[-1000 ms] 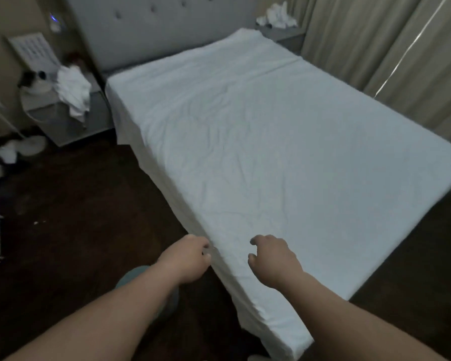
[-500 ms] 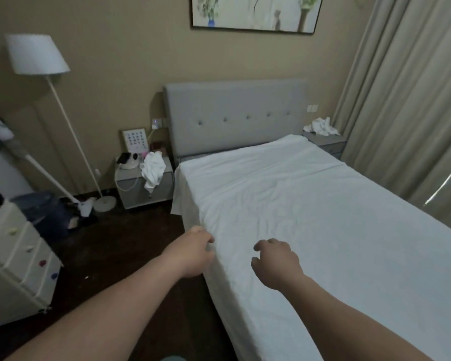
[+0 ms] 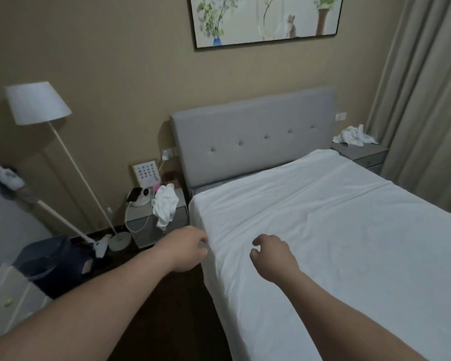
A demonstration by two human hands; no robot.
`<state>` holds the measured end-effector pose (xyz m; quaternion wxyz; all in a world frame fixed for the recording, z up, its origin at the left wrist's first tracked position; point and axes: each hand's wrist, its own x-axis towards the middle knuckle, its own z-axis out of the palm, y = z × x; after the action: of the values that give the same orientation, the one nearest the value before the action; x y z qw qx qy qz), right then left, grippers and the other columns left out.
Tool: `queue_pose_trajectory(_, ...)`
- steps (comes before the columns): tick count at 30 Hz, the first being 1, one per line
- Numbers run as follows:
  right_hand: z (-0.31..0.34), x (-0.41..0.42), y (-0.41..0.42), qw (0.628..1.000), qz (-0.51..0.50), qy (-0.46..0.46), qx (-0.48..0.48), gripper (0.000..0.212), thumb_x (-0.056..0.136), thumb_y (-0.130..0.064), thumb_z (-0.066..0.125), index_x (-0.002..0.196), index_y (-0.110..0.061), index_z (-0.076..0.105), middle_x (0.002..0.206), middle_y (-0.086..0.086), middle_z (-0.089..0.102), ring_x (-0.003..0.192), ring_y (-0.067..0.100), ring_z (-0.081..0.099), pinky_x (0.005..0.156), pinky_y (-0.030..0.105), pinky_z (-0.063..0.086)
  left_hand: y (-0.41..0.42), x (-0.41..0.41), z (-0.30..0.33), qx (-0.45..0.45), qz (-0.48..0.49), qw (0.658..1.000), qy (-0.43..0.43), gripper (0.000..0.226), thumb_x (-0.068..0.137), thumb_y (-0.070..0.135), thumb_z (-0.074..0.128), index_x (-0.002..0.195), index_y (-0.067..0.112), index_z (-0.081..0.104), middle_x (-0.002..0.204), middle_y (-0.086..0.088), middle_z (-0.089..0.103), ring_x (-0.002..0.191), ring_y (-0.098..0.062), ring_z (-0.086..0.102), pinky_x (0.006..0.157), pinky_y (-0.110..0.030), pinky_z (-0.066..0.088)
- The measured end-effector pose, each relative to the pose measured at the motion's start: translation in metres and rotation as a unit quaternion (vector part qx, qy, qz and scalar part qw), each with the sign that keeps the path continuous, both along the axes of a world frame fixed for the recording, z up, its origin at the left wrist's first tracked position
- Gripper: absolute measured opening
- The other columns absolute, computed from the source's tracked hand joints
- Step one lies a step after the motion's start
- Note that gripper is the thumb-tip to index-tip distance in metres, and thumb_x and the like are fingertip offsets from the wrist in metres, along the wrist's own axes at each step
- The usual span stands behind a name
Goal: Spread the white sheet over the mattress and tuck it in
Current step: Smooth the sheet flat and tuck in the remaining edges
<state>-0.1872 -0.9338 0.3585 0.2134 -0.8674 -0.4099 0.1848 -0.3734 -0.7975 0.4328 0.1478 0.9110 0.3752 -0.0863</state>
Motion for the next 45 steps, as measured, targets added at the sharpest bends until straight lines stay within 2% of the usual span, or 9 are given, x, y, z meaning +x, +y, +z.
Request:
queue_pose_trajectory(6, 0.005, 0.035, 0.106, 1.0, 0.017, 0.006, -0.011, 0.044, 0.099, -0.034, 0.047, 0.141, -0.024, 0.055, 0.14, 0.0, 0.055, 0.128, 0.026, 0.051, 0.097, 0.039, 0.049, 0.09, 0.02, 0.0, 0.003, -0.01, 1.0, 0.009, 0.042, 0.096, 0.041, 0.055, 0.136, 0.031, 0.061, 0.142, 0.008, 0.055, 0.126, -0.013, 0.053, 0.105, -0.036, 0.047)
queue_pose_trajectory(13, 0.003, 0.035, 0.26, 0.999, 0.038, 0.001, 0.015, 0.042, 0.098, -0.03, 0.047, 0.137, -0.023, 0.061, 0.134, -0.001, 0.059, 0.121, 0.023, 0.058, 0.094, 0.036, 0.051, 0.229, 0.013, -0.005, 0.001, 0.001, 1.0, 0.013, 0.029, 0.098, 0.039, 0.057, 0.123, 0.028, 0.067, 0.123, 0.008, 0.058, 0.108, -0.012, 0.057, 0.098, -0.036, 0.051)
queue_pose_trajectory(23, -0.026, 0.013, 0.493, 1.0, -0.005, 0.009, -0.019, 0.039, 0.099, -0.033, 0.049, 0.133, -0.023, 0.063, 0.134, -0.001, 0.059, 0.118, 0.02, 0.061, 0.095, 0.032, 0.051, 0.5, 0.0, -0.037, -0.061, -0.024, 0.998, 0.013, 0.033, 0.099, 0.035, 0.054, 0.129, 0.027, 0.067, 0.132, 0.002, 0.062, 0.113, -0.017, 0.058, 0.091, -0.032, 0.048)
queue_pose_trajectory(27, -0.033, 0.04, 0.565, 0.999, -0.032, 0.013, -0.037, 0.038, 0.101, -0.033, 0.048, 0.134, -0.022, 0.062, 0.134, -0.001, 0.059, 0.118, 0.018, 0.061, 0.092, 0.029, 0.049, 0.602, 0.037, -0.053, -0.076, -0.053, 0.995, 0.038, 0.04, 0.101, 0.037, 0.049, 0.138, 0.027, 0.061, 0.134, -0.001, 0.062, 0.116, -0.02, 0.057, 0.085, -0.029, 0.044)
queue_pose_trajectory(31, -0.051, 0.087, 0.625, 0.995, -0.079, 0.037, -0.058, 0.038, 0.099, -0.028, 0.045, 0.132, -0.02, 0.063, 0.128, -0.001, 0.064, 0.112, 0.019, 0.062, 0.086, 0.03, 0.049, 0.67, 0.087, -0.08, -0.071, -0.104, 0.991, 0.051, 0.031, 0.102, 0.036, 0.05, 0.122, 0.021, 0.068, 0.12, 0.0, 0.068, 0.109, -0.02, 0.061, 0.082, -0.029, 0.044)
queue_pose_trajectory(37, -0.107, 0.168, 0.734, 0.988, -0.104, 0.097, -0.063, 0.03, 0.097, -0.021, 0.044, 0.109, -0.007, 0.068, 0.098, 0.006, 0.071, 0.09, 0.022, 0.066, 0.077, 0.036, 0.055, 0.777, 0.175, -0.132, -0.066, -0.124, 0.986, 0.084, 0.029, 0.101, 0.032, 0.047, 0.117, 0.022, 0.069, 0.119, -0.001, 0.068, 0.107, -0.019, 0.061, 0.088, -0.034, 0.049)
queue_pose_trajectory(40, -0.133, 0.192, 0.773, 0.979, -0.116, 0.148, -0.081, 0.027, 0.098, -0.024, 0.044, 0.103, -0.012, 0.068, 0.094, 0.003, 0.07, 0.085, 0.02, 0.065, 0.072, 0.034, 0.053, 0.822, 0.207, -0.15, -0.09, -0.125, 0.983, 0.099, 0.033, 0.102, 0.033, 0.047, 0.128, 0.024, 0.065, 0.131, 0.001, 0.064, 0.117, -0.018, 0.059, 0.095, -0.032, 0.047)
queue_pose_trajectory(43, -0.148, 0.206, 0.798, 0.971, -0.133, 0.18, -0.088, 0.023, 0.095, -0.023, 0.043, 0.078, -0.019, 0.058, 0.076, -0.001, 0.061, 0.067, 0.015, 0.058, 0.059, 0.03, 0.045, 0.862, 0.234, -0.172, -0.111, -0.133, 0.976, 0.13, 0.032, 0.101, 0.036, 0.048, 0.128, 0.028, 0.064, 0.132, 0.005, 0.064, 0.119, -0.016, 0.059, 0.098, -0.032, 0.048)
queue_pose_trajectory(45, -0.16, 0.222, 0.816, 0.962, -0.153, 0.202, -0.098, 0.023, 0.095, -0.024, 0.042, 0.082, -0.02, 0.06, 0.079, -0.003, 0.063, 0.068, 0.013, 0.057, 0.057, 0.027, 0.043, 0.892, 0.264, -0.196, -0.131, -0.141, 0.97, 0.146, 0.031, 0.1, 0.038, 0.049, 0.125, 0.028, 0.065, 0.129, 0.004, 0.066, 0.115, -0.016, 0.061, 0.099, -0.035, 0.05)
